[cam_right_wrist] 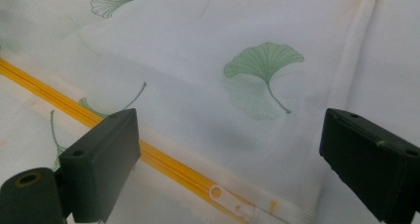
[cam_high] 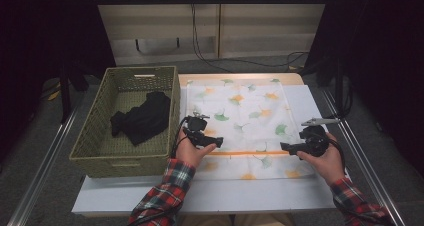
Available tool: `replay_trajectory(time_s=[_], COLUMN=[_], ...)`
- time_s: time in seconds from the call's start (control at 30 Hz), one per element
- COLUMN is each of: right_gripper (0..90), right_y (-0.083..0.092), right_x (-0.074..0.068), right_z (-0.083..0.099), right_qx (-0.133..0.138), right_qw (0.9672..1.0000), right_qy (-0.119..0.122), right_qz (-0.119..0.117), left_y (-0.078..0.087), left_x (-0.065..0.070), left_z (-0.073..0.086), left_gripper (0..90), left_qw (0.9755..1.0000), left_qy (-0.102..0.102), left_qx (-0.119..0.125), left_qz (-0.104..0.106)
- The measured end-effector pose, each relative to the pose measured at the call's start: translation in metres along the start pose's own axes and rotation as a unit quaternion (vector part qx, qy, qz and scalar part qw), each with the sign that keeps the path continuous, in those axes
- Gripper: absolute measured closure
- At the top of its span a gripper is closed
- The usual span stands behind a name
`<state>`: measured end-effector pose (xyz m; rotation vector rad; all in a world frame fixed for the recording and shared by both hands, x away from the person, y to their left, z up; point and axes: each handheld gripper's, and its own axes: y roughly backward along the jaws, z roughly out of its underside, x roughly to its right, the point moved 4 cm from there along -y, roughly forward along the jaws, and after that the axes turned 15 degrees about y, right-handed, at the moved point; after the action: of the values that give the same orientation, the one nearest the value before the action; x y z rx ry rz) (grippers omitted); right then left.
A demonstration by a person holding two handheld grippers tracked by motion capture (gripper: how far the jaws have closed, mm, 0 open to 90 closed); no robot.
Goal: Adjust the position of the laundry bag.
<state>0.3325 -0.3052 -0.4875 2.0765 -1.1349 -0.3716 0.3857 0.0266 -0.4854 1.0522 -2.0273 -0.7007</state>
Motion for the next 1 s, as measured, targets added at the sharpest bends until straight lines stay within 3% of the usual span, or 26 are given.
replay_trajectory(time_s=[0.3, 0.37, 0.43, 0.53, 0.6, 1.0], right_gripper=[9.0, 9.9, 9.9, 10.1, 10.6, 15.8], right_y=[-0.001, -0.001, -0.001, -0.001, -0.001, -0.007], right_x=[0.001, 0.004, 0.007, 0.013, 0.016, 0.030], right_z=[-0.002, -0.004, -0.005, -0.004, -0.004, -0.009], right_qx=[-0.006, -0.008, -0.004, -0.006, -0.014, -0.024], right_qw=[0.9999, 0.9996, 0.9996, 0.9993, 0.9990, 0.9988], right_qy=[-0.013, -0.025, -0.026, -0.036, -0.042, -0.042], right_qz=[-0.006, -0.008, -0.002, -0.003, 0.002, 0.012], left_y=[0.003, 0.003, 0.004, 0.004, 0.004, 0.002], left_x=[-0.002, -0.001, -0.001, 0.001, 0.001, 0.006], left_z=[-0.003, -0.003, -0.004, -0.003, -0.004, -0.001], left_gripper=[5.4, 5.3, 5.0, 4.8, 4.6, 3.3], left_qw=[1.0000, 1.0000, 0.9999, 0.9998, 0.9999, 0.9998], left_qy=[0.003, -0.004, 0.009, 0.011, 0.002, -0.001], left_qx=[0.005, 0.003, 0.008, 0.011, 0.007, 0.005], left_qz=[0.003, 0.001, 0.007, 0.014, 0.008, 0.021])
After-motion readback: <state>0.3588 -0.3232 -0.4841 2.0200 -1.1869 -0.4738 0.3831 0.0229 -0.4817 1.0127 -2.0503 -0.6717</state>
